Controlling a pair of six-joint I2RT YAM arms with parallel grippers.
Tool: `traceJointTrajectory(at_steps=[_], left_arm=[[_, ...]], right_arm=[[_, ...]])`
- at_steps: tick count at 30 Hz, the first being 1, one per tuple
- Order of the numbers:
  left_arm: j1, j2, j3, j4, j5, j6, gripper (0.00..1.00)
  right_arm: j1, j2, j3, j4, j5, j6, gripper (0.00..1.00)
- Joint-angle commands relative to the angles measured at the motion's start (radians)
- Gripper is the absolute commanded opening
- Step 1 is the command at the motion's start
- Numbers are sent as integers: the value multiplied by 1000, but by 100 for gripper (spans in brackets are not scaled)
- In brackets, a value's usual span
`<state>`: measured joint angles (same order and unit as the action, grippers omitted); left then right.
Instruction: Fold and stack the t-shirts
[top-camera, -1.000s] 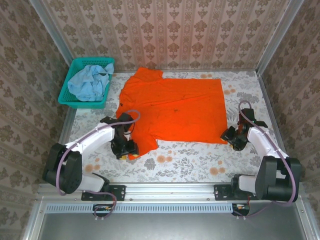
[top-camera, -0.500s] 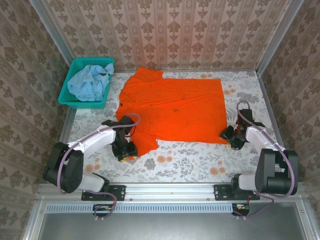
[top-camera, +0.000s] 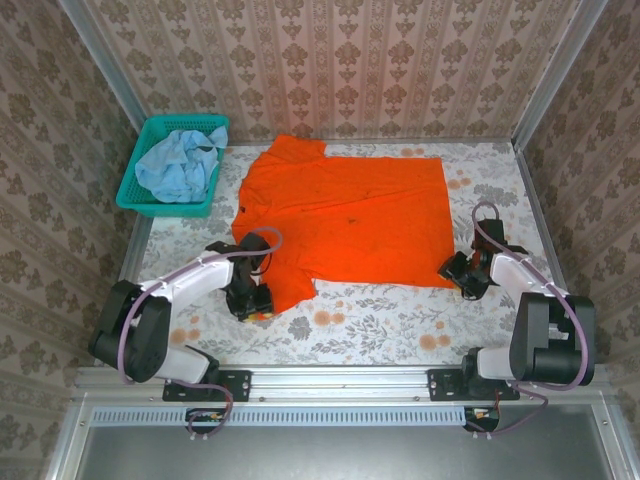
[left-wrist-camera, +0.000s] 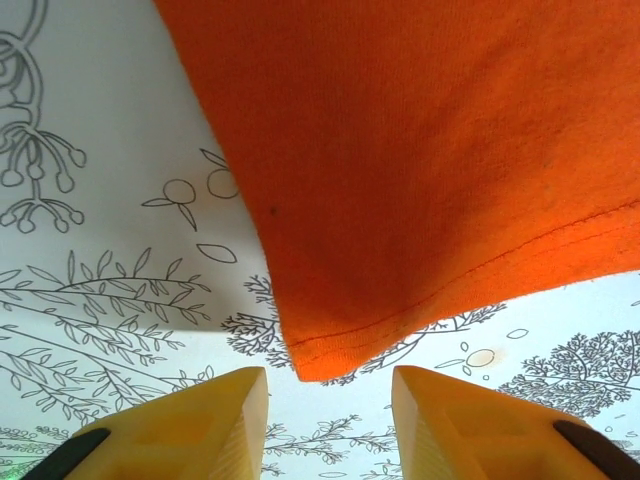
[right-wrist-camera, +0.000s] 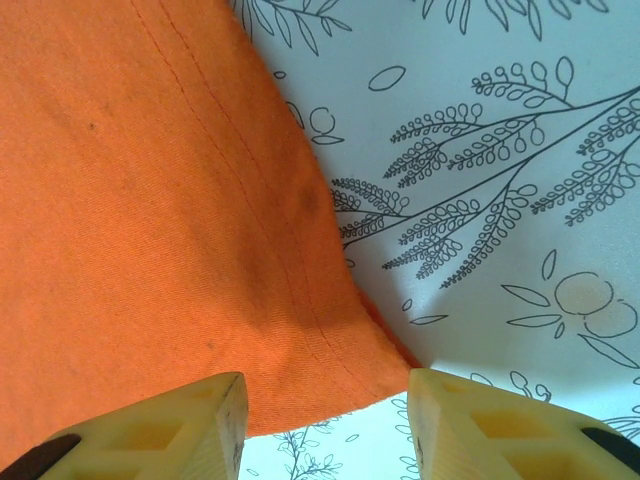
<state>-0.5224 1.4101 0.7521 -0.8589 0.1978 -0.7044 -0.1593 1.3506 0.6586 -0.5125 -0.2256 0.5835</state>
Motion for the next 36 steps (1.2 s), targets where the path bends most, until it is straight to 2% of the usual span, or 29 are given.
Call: traceJointTrajectory(at_steps=[1,15,21,32,34,36], left_arm=[[-1,10,-10,-14,-31,2,38],[-1,91,-11,62,-32,3,24],[0,109,-7,73,-38,2,15],[-1,134,20,61,-44,17,4],[-1,136,22,61,-43,20,0],[-1,140,25,61,-39,24,0]], right_arm=[[-5,6,-17,12,-8,14,47],[-15,32,-17,8,6,32,41],[-23,33,-18,-19,23,33,40],[-23,-28,-36,-75,36,47,39],[-24,-19,-29,-75,49,40,38],[-25,5,-16,-68,56,35,37]])
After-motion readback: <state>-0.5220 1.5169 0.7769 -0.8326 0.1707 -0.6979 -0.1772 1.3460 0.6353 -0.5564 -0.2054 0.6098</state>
